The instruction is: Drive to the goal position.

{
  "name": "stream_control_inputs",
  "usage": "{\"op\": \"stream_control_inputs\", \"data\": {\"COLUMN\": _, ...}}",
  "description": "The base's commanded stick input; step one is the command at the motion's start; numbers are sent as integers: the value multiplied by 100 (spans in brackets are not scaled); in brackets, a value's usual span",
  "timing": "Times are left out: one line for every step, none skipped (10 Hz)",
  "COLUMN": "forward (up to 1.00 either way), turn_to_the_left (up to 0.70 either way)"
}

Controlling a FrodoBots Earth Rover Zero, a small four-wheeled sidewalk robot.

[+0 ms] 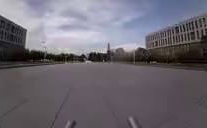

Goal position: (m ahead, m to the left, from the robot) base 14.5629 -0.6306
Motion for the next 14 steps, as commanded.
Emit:
{"op": "stream_control_inputs", "data": {"forward": 100, "turn_to_the_left": 0}}
{"op": "stream_control_inputs", "data": {"forward": 100, "turn_to_the_left": 0}}
{"op": "stream_control_inputs", "data": {"forward": 100, "turn_to_the_left": 0}}
{"op": "stream_control_inputs", "data": {"forward": 100, "turn_to_the_left": 0}}
{"op": "stream_control_inputs", "data": {"forward": 100, "turn_to_the_left": 0}}
{"op": "stream_control_inputs", "data": {"forward": 100, "turn_to_the_left": 0}}
{"op": "stream_control_inputs", "data": {"forward": 100, "turn_to_the_left": 0}}
{"op": "stream_control_inputs", "data": {"forward": 100, "turn_to_the_left": 0}}
{"op": "stream_control_inputs", "data": {"forward": 100, "turn_to_the_left": 0}}
{"op": "stream_control_inputs", "data": {"forward": 100, "turn_to_the_left": 0}}
{"op": "stream_control_inputs", "data": {"forward": 100, "turn_to_the_left": 0}}
{"op": "stream_control_inputs", "data": {"forward": 100, "turn_to_the_left": 0}}
{"op": "stream_control_inputs", "data": {"forward": 100, "turn_to_the_left": 0}}
{"op": "stream_control_inputs", "data": {"forward": 100, "turn_to_the_left": 0}}
